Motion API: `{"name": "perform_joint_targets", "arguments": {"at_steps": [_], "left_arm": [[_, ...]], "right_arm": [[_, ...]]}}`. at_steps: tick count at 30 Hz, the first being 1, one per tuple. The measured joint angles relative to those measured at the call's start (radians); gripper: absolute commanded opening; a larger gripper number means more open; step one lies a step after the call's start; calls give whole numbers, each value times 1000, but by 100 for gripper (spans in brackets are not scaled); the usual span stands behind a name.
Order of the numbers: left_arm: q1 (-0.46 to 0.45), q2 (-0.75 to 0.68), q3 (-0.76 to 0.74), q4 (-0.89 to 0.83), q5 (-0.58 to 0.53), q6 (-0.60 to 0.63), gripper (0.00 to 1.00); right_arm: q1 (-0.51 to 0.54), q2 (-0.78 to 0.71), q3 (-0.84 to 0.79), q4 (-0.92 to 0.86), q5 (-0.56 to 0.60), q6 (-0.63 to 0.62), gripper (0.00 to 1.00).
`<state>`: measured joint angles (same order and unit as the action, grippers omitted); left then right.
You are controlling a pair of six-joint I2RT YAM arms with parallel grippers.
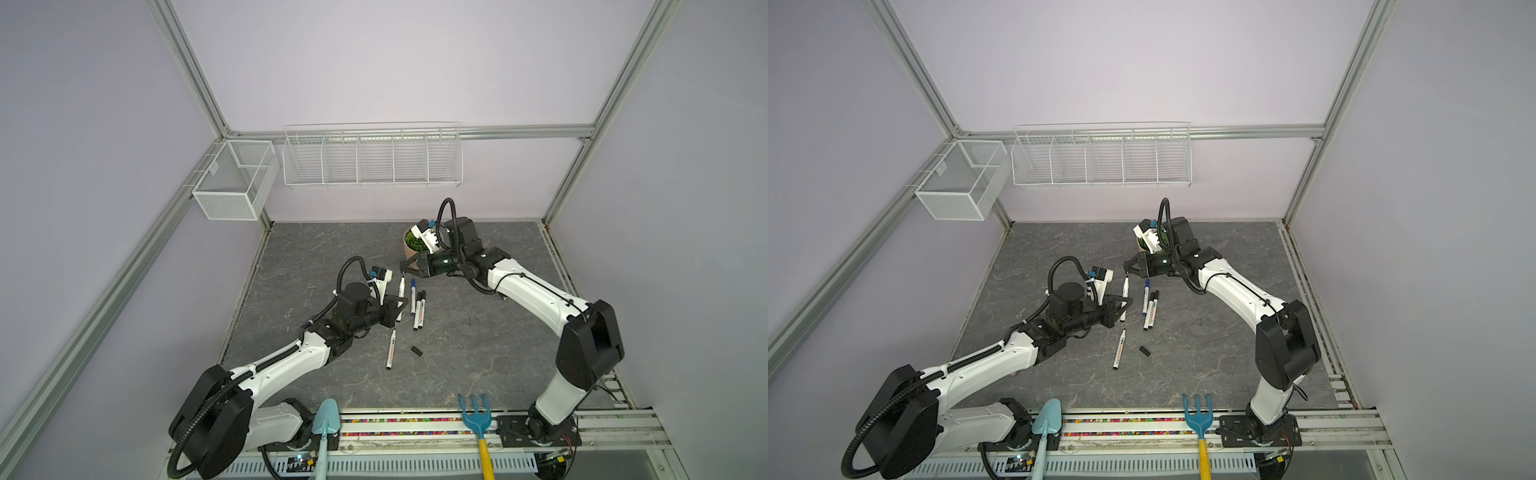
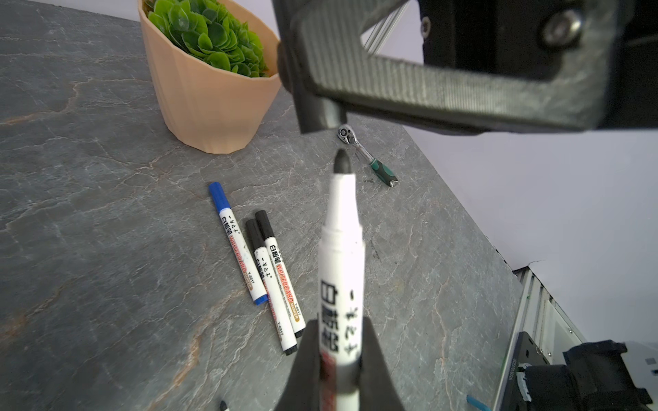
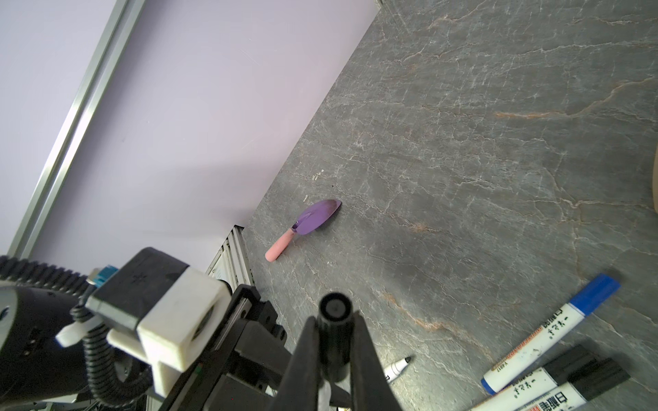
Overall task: Insert the pens into the pen caps
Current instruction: 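Push the black cap down onto the marker with the right gripper while the left holds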
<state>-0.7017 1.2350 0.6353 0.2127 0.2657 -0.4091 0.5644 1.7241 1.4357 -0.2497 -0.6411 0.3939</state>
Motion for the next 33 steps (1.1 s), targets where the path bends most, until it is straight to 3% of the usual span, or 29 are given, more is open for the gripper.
{"name": "perform_joint_targets", "arguments": {"at_steps": [33], "left_arm": [[-6,28,-4,23,20,4,0]], "right_arm": [[-4,-70,-102,40,-20,17,12]]}}
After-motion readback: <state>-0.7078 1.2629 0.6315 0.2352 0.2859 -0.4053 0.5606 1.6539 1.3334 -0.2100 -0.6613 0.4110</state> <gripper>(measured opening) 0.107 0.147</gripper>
